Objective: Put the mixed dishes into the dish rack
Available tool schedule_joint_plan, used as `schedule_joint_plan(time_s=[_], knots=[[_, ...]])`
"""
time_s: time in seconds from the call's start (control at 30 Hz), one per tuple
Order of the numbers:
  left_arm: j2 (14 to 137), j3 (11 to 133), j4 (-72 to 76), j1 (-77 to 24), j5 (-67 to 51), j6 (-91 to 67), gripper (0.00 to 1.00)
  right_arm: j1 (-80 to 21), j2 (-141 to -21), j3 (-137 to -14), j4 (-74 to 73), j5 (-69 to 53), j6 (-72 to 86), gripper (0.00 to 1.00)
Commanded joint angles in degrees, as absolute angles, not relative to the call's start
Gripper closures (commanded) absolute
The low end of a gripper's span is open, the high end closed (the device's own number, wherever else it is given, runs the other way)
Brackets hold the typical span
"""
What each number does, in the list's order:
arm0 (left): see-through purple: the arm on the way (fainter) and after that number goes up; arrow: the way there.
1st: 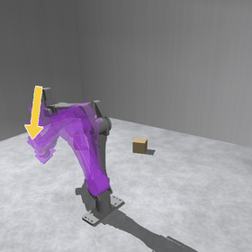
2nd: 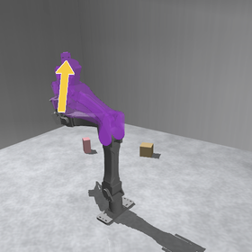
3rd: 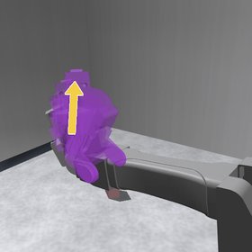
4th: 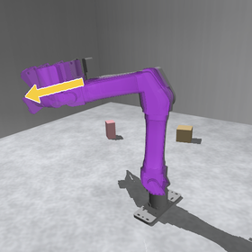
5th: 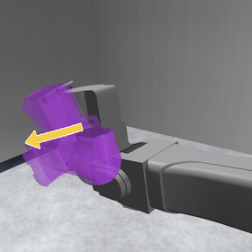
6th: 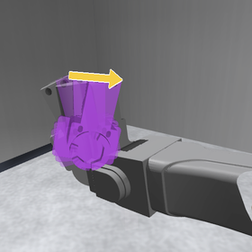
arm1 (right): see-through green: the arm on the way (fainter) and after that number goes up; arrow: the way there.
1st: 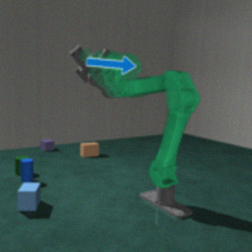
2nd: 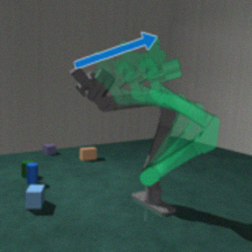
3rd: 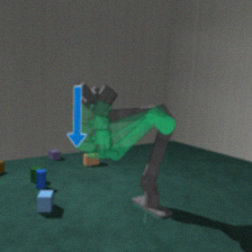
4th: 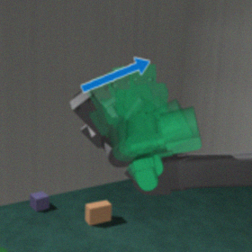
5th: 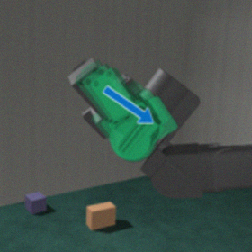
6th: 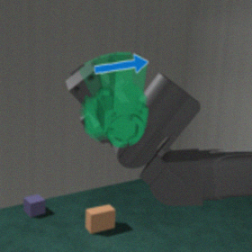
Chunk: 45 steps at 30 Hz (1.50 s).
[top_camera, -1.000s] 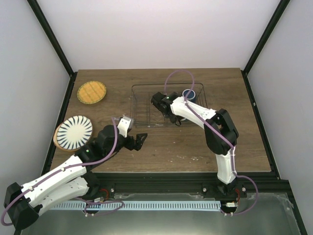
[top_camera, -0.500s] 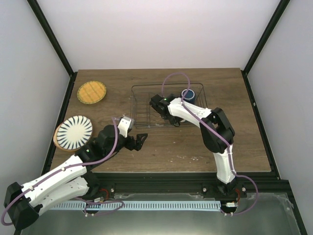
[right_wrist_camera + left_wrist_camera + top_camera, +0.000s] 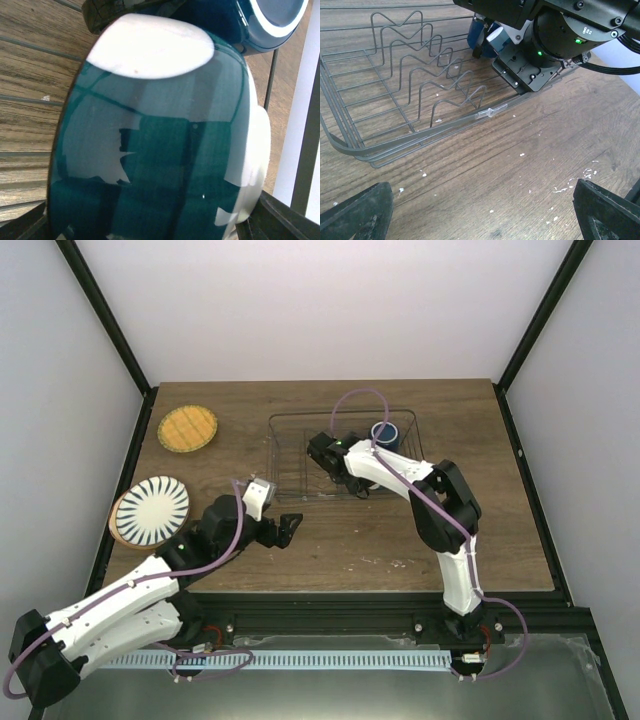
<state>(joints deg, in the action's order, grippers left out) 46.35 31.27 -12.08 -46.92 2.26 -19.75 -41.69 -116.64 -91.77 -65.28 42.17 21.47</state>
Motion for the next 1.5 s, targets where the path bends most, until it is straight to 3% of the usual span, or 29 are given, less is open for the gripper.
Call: schedule_joint_plan(time_s=[0.0,0.3,0.6,1.23,1.47], knots=[[47.01,32.13,-10.95,-46.94,1.45,-20.09,0.0,-41.48,-115.72,-90.3,-63.6,37.91,18.81,0.28],[48.04,32.78,-10.89,-46.98,1.23,-19.87,0.0,-41.5,-115.54,-90.16,-62.09,35.77,16.18,0.1],[48.68,33.28,-11.33,-46.99,1.3,-19.6,0.0,-41.58,-115.18,-90.22,-60.7,33.75,14.38,0.02],[50.41,35.45,-12.84,-46.98,1.34,-19.62,0.0,-42.7,-110.16,-90.6,-58.18,28.11,11.8,0.0],[54.15,43.89,-19.84,-46.96,6.09,-17.3,0.0,-42.71,-99.55,-89.59,-55.29,28.66,13.03,0.0]])
